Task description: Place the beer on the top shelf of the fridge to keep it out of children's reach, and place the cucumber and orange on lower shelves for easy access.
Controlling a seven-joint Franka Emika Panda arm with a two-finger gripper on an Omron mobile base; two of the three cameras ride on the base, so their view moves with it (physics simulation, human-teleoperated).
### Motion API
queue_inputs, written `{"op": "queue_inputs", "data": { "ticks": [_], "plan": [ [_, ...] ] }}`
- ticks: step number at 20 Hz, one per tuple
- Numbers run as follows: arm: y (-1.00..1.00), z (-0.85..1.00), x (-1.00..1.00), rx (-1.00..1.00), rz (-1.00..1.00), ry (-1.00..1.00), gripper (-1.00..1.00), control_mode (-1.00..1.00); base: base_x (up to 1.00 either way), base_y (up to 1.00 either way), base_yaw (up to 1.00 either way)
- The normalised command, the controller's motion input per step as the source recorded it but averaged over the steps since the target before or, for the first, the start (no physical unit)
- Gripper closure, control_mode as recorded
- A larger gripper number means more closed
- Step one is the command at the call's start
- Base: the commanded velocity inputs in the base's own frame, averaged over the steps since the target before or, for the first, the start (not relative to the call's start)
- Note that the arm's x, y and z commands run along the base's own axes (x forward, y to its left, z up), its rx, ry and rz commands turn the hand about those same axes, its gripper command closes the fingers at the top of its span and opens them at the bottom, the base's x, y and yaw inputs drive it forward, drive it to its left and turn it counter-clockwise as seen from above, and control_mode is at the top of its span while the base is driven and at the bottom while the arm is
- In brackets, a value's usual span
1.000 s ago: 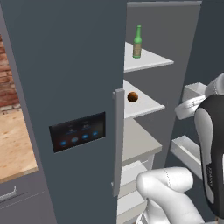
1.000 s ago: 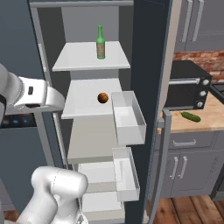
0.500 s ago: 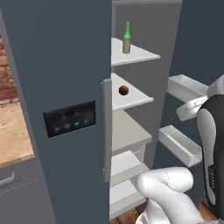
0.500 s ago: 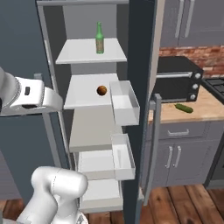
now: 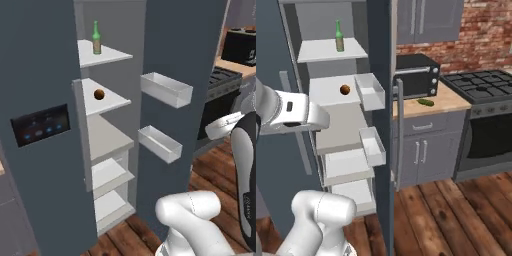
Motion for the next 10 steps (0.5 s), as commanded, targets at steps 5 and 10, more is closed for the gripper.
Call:
{"op": "queue_inputs", "data": {
  "ticks": [5, 10],
  "plan": [
    [0.0, 0.0, 0.0, 0.0, 0.0, 0.0, -1.0, 1.0, -0.36, 0.0, -0.56],
    [0.0, 0.0, 0.0, 0.0, 0.0, 0.0, -1.0, 1.0, -0.06, -0.19, -0.59]
  ]
}}
